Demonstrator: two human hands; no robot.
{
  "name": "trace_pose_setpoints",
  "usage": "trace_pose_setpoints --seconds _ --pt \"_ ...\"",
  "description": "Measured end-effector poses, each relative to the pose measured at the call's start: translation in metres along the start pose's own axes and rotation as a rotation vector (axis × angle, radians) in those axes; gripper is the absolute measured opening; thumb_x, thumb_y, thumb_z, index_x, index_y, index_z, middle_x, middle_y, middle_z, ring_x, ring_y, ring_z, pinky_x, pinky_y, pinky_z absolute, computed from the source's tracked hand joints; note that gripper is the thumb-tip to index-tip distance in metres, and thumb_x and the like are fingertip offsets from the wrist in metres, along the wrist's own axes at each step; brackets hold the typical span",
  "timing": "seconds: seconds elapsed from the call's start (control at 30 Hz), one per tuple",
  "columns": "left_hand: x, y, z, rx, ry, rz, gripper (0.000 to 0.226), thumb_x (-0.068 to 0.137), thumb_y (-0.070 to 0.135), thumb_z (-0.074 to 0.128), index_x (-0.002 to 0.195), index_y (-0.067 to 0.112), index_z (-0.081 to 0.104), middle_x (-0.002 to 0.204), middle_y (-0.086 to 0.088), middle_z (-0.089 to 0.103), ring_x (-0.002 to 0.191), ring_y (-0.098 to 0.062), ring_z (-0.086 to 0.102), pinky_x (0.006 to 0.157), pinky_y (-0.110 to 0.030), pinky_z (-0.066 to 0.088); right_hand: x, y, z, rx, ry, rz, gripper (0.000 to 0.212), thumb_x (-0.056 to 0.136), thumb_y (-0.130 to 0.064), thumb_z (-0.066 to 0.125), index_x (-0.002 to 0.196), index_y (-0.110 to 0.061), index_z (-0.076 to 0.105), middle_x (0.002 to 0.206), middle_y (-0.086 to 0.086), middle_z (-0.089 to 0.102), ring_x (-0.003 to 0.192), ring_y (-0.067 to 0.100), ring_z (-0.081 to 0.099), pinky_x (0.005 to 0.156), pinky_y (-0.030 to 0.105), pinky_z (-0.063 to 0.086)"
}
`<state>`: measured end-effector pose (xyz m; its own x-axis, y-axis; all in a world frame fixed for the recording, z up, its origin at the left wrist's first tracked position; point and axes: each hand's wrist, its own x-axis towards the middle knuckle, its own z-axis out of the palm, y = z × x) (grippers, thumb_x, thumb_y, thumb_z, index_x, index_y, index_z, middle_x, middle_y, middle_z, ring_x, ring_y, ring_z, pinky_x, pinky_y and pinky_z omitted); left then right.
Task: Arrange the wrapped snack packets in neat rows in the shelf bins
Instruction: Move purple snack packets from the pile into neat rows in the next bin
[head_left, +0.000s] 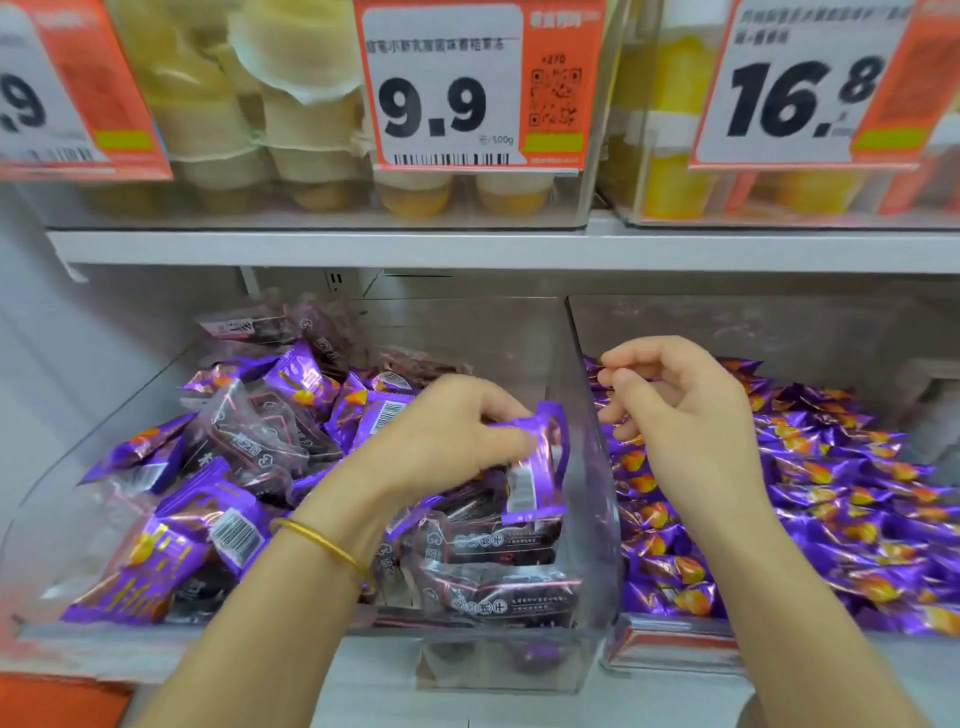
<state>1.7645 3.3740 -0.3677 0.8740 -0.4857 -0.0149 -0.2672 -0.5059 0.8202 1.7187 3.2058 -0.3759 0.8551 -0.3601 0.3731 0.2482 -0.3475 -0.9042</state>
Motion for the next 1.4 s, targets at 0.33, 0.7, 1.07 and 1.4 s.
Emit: trace_pose_setpoints --seconds 0.33,0.7,1.07,1.4 --pt "-0.026 0.012 -0.014 -0.636 0.034 0.058 0.015 0.083 0.0 0.062 0.096 0.001 0.069 0.092 -0.016 0.07 0.079 -0.018 0.064 0.081 -0.028 0.055 -0.006 -0.011 0.005 0.061 -0.192 -0.071 0.022 0.077 -0.014 0.074 0.095 -0.023 0.066 0.087 -0.004 0.068 0.085 0.013 0.063 0.076 0.025 0.052" --pt "-0.023 0.016 -0.01 -0.543 0.195 0.103 0.02 0.093 0.005 0.049 0.098 0.012 0.067 0.06 0.006 0.062 0.046 -0.006 0.04 0.043 -0.015 0.027 -0.002 -0.014 0.001 0.399 -0.011 0.006 0.023 0.085 0.004 0.06 0.088 -0.019 0.061 0.074 -0.008 0.069 0.069 0.005 0.065 0.065 0.019 0.053" --pt "-0.018 0.022 0.004 -0.586 0.244 0.131 0.029 0.083 -0.009 0.06 0.099 0.014 0.057 0.109 -0.007 0.062 0.077 -0.02 0.069 0.072 -0.029 0.058 -0.007 -0.008 0.008 0.224 0.01 -0.212 0.026 0.081 -0.01 0.061 0.082 -0.036 0.059 0.097 0.004 0.062 0.089 0.013 0.063 0.08 0.025 0.049" --pt "-0.012 0.023 0.004 -0.921 0.177 0.082 0.034 0.08 0.007 0.06 0.112 -0.003 0.058 0.106 -0.02 0.067 0.087 -0.026 0.065 0.082 -0.036 0.057 -0.011 -0.008 0.003 -0.061 -0.141 -0.417 0.033 0.072 0.001 0.053 0.092 -0.018 0.07 0.114 -0.006 0.056 0.113 -0.004 0.048 0.092 0.005 0.033"
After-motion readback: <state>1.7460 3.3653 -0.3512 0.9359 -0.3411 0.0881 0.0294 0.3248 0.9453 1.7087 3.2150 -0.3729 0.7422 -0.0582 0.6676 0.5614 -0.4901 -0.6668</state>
